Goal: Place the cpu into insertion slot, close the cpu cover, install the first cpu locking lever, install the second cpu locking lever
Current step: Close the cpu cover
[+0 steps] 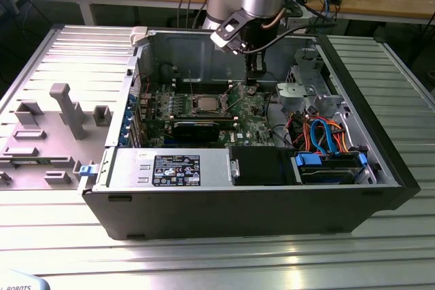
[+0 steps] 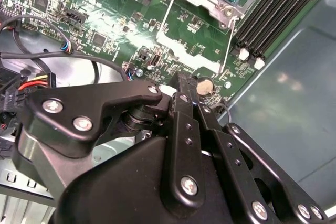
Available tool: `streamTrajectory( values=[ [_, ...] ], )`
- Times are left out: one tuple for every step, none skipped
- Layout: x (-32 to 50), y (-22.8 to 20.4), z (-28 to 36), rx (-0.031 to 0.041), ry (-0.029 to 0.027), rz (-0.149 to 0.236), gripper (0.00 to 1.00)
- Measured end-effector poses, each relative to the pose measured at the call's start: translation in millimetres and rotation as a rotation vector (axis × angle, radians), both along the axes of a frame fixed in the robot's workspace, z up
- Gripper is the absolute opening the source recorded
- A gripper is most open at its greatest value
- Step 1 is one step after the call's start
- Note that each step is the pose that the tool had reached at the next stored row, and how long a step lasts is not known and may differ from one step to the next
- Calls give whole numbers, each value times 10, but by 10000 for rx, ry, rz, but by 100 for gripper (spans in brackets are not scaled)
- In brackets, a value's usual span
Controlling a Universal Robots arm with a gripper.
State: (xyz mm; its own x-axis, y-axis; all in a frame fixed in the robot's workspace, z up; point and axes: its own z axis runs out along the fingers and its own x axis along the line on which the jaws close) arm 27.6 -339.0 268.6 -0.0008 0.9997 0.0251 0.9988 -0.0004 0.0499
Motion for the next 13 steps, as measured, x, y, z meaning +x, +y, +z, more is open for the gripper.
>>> streamTrajectory(
  values=[
    [12,0,-4,0,0,0,11],
    [21,0,-7,0,0,0,11],
    [28,0,-9,0,0,0,11],
    [46,0,-15,1,0,-1,11],
    [58,0,-18,0,0,0,11],
    [64,0,-20,0,0,-1,11],
    [68,1,-26,3,0,0,11],
    [68,1,-39,2,1,0,11],
    [68,1,-61,1,5,-2,11],
    [68,1,-91,1,11,-1,11],
    [68,1,-121,1,20,0,11],
    [66,0,-145,1,28,4,11],
    [59,0,-152,0,29,10,11]
  ],
)
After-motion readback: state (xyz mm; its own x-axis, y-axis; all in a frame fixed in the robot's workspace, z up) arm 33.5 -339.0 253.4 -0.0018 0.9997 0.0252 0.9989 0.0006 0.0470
